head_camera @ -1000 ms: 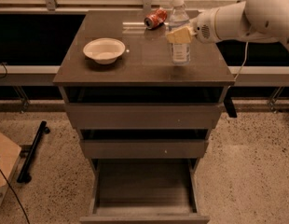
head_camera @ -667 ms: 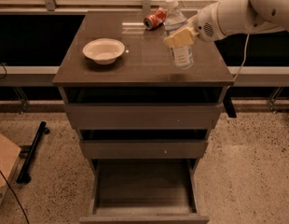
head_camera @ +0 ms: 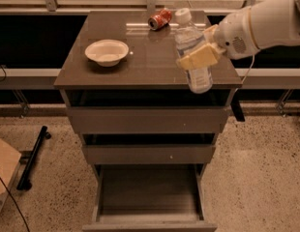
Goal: Place blue plastic bottle into bottom drawer
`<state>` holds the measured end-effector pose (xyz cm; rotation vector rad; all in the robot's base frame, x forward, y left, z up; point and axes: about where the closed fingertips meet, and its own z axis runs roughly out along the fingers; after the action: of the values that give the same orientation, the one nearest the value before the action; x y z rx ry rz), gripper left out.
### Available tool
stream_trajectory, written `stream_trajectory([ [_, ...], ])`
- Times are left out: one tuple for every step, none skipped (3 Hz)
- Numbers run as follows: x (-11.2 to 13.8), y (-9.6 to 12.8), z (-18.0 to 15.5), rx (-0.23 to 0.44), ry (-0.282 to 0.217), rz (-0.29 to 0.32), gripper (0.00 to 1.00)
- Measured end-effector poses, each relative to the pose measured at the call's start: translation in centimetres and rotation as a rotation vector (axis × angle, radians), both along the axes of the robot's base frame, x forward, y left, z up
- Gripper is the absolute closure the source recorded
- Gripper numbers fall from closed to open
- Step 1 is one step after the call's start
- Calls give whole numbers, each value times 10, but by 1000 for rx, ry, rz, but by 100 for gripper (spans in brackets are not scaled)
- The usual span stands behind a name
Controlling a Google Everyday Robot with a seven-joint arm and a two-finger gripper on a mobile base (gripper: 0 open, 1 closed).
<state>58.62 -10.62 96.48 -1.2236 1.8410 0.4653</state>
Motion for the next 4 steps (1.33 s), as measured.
stream_trajectory([
  [-58,16,-9,52,6,64,100],
  [-99,37,-31,56,-30,111,100],
  [-128,58,-84,22,-18,139,100],
  [-128,58,-82,22,-21,139,100],
])
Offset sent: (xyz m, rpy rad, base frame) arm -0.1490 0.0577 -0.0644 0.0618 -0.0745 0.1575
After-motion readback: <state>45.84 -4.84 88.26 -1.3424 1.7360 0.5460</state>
